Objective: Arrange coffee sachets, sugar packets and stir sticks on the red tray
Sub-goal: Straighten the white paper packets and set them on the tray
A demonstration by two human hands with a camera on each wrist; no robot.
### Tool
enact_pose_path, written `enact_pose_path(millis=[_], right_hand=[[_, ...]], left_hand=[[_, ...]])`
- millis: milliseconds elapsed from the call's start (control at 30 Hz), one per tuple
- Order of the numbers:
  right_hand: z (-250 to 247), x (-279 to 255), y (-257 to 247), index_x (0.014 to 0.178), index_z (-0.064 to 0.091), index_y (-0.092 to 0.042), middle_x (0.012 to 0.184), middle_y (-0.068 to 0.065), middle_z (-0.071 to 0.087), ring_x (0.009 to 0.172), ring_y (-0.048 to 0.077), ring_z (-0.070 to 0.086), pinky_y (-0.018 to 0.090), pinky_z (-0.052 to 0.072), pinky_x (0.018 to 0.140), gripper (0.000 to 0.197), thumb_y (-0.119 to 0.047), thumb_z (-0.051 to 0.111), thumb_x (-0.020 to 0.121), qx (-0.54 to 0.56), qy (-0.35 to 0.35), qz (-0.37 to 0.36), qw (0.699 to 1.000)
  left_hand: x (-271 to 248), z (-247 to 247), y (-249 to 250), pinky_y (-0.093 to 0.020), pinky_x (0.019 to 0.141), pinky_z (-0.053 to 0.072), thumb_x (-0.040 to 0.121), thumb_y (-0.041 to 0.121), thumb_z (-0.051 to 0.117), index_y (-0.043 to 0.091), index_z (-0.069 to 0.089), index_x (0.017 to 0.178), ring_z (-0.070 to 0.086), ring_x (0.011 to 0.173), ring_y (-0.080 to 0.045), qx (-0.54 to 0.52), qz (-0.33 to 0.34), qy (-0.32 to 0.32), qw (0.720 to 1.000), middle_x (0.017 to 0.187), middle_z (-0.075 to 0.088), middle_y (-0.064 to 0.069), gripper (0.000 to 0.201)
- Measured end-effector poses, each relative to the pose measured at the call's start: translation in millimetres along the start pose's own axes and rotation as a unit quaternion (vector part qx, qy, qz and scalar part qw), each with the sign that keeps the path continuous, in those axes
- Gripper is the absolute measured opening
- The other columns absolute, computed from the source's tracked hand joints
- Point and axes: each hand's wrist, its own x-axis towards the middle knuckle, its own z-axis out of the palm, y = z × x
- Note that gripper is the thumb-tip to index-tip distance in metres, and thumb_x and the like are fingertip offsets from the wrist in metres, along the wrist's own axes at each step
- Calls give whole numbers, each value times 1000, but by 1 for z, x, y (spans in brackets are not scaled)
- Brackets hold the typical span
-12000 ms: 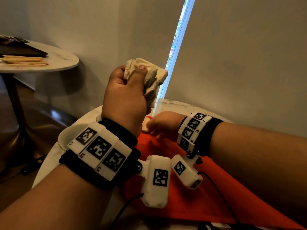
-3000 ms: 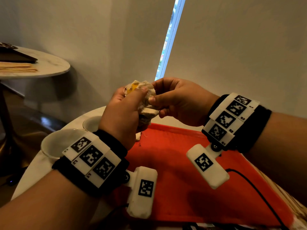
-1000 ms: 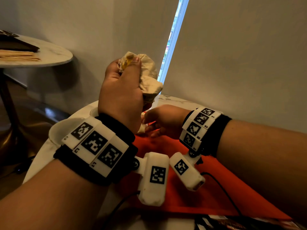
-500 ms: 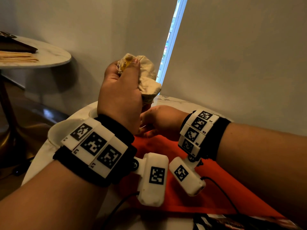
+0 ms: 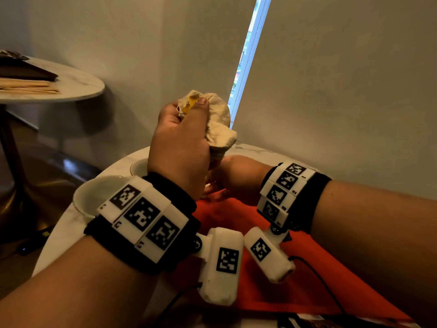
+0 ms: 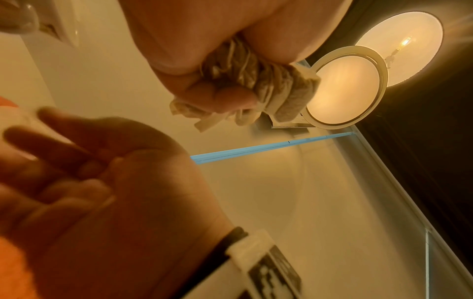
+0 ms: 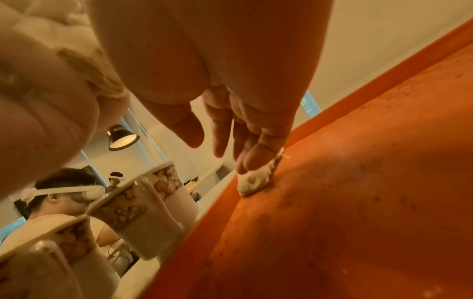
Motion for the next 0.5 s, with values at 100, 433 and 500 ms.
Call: enact_pose_path(millis=[100, 433, 500], right_hand=[[-12, 5, -1, 108, 59, -8, 97, 11, 65, 71, 14, 66, 23, 53, 54, 12, -9, 52, 99, 96, 70, -15, 993], [-58, -26, -35, 88, 66, -10, 82, 7, 56, 66, 18, 53, 28, 37, 58, 23, -33, 65, 88, 233, 109, -121, 959], [-61, -32, -37, 89, 66, -9, 84, 9, 57, 67, 19, 56, 29, 38, 59, 27, -33, 68, 75, 225, 85, -131, 962]], left_hand=[[-2, 0, 1, -20, 49, 50, 101, 27, 55, 23, 61, 107, 70, 66, -11, 11, 0, -11, 1000, 90, 73, -4, 9], [-3, 2, -10, -22, 49, 48, 99, 35, 58, 23, 61, 117, 68, 67, -16, 37, -37, -39, 998, 102, 73, -11, 22], [-3, 2, -11, -22, 48, 48, 99, 34, 58, 22, 60, 119, 67, 63, -14, 38, -40, -41, 998, 99, 72, -11, 23]])
